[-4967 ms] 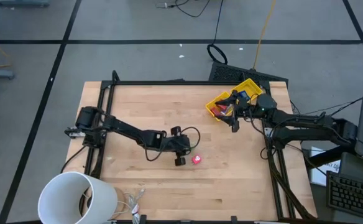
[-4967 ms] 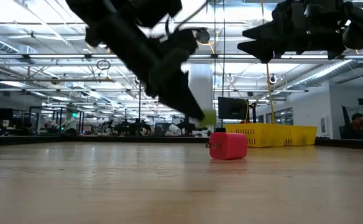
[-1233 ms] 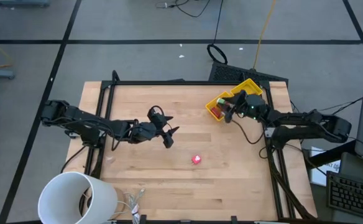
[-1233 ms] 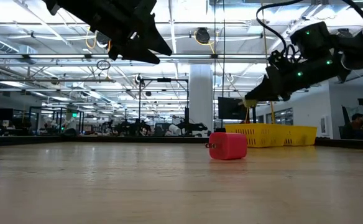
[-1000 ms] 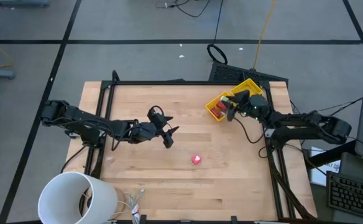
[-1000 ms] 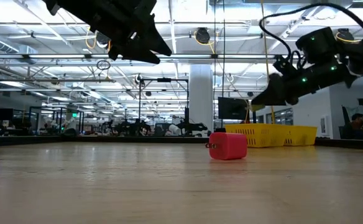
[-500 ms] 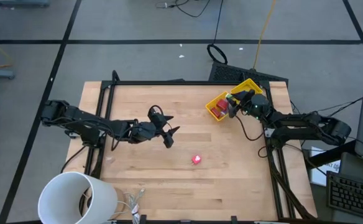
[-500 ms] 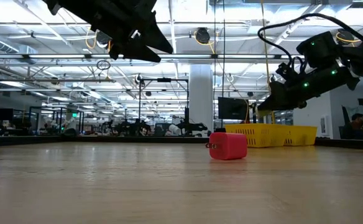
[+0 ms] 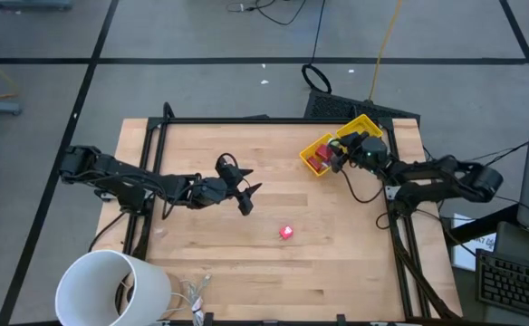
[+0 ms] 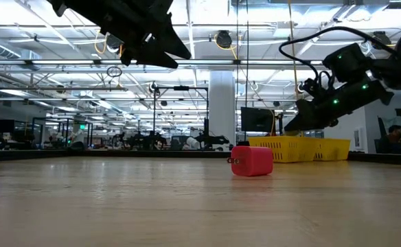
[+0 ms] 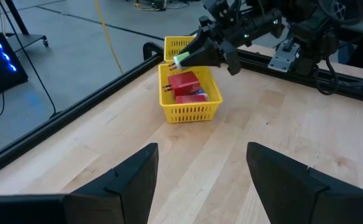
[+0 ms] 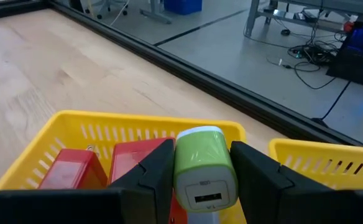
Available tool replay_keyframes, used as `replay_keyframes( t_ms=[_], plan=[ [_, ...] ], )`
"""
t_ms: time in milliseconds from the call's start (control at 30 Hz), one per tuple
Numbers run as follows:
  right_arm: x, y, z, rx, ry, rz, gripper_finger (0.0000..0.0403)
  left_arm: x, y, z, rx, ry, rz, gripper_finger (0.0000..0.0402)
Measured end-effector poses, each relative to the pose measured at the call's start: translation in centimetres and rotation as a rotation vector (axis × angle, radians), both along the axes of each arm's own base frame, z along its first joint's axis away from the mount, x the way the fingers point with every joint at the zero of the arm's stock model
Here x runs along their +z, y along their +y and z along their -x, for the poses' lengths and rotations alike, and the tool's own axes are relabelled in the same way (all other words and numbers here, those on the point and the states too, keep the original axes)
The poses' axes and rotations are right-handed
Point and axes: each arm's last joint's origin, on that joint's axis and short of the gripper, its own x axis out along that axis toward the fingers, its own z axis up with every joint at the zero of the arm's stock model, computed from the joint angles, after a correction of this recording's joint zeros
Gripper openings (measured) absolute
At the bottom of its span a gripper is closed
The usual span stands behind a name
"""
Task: Pick & Place Office items
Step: Put the green charger adapter into the left yellow bin, then put the pink charger adapter into the left yellow bin
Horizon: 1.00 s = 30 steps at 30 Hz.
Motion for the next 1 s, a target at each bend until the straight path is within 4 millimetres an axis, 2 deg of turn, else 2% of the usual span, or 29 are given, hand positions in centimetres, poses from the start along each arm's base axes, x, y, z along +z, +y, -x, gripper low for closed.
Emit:
replay_keyframes(
  t_ms=[400,1000],
  plan=[
    [-0.15,-0.12,-0.15,0.002,-0.002,0.007,0.0140,0.00,0.00,0.00,0.000,0.000,0.000,0.0268],
    [-0.11,-0.13,-0.16,0.001,-0.005,0.010,0.0167,-0.01,0.00,0.00,0.000,0.000,-0.001,0.0241]
  ],
)
